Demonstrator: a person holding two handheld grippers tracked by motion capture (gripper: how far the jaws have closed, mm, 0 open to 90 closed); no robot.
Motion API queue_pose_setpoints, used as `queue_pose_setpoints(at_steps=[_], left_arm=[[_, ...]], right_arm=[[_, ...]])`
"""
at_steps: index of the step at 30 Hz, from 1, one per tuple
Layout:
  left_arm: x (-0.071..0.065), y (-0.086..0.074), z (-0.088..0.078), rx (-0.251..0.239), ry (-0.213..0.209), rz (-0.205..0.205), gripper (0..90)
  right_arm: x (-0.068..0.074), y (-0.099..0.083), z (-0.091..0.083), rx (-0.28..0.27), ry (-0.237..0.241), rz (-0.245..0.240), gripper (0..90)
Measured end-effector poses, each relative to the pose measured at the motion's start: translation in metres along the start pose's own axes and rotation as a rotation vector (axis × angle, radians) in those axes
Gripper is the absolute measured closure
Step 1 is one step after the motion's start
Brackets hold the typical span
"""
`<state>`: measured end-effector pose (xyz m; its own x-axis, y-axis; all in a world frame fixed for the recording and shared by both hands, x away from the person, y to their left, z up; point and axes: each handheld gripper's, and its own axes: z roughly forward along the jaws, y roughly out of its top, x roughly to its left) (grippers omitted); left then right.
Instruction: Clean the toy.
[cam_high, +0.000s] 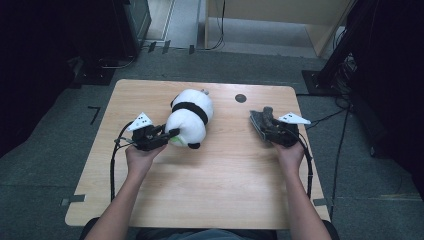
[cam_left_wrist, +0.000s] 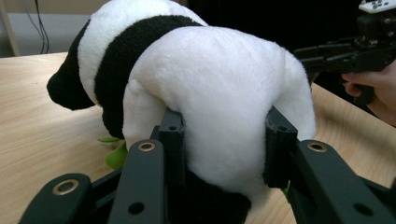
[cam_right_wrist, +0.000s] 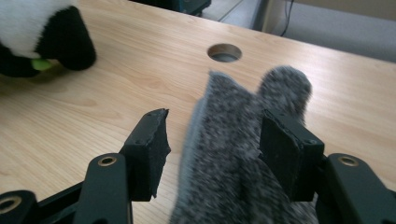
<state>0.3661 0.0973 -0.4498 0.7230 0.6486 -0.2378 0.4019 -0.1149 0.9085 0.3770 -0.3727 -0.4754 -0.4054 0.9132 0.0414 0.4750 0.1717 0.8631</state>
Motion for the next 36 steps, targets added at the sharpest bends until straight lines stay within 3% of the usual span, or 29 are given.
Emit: queue_pose_setpoints(at_steps=[2, 11, 15, 21, 27, 32, 33, 34, 36], left_arm=[[0.0, 0.0, 0.0, 0.001, 0.0, 0.0, 60.4], [0.0, -0.001, 0.001, -0.003, 0.004, -0.002, 60.0], [0.0, -0.001, 0.001, -0.005, 0.005, -0.007, 60.0], [0.0, -0.001, 0.001, -0.006, 0.007, -0.013, 59.9], [0.001, -0.001, 0.001, -0.006, 0.011, -0.017, 59.7], [0.001, -0.001, 0.002, -0.008, 0.013, -0.028, 59.7], [0.001, -0.001, 0.002, -0.009, 0.014, -0.028, 59.7], [0.001, -0.001, 0.002, -0.009, 0.014, -0.03, 59.7], [0.001, -0.001, 0.001, -0.008, 0.016, -0.032, 59.8]], right_arm=[[-0.007, -0.005, 0.001, 0.018, -0.036, 0.022, 42.3], [-0.017, -0.018, 0.014, 0.082, -0.079, 0.051, 42.7], [-0.021, -0.024, 0.018, 0.101, -0.118, 0.064, 51.4], [-0.025, -0.031, 0.025, 0.117, -0.104, 0.102, 50.0], [-0.021, -0.033, 0.029, 0.132, -0.134, 0.056, 48.4], [-0.02, -0.035, 0.029, 0.136, -0.159, 0.041, 70.0], [-0.02, -0.035, 0.029, 0.136, -0.159, 0.041, 70.0], [-0.019, -0.033, 0.028, 0.144, -0.157, 0.053, 77.8], [-0.02, -0.031, 0.027, 0.155, -0.153, 0.068, 81.0]])
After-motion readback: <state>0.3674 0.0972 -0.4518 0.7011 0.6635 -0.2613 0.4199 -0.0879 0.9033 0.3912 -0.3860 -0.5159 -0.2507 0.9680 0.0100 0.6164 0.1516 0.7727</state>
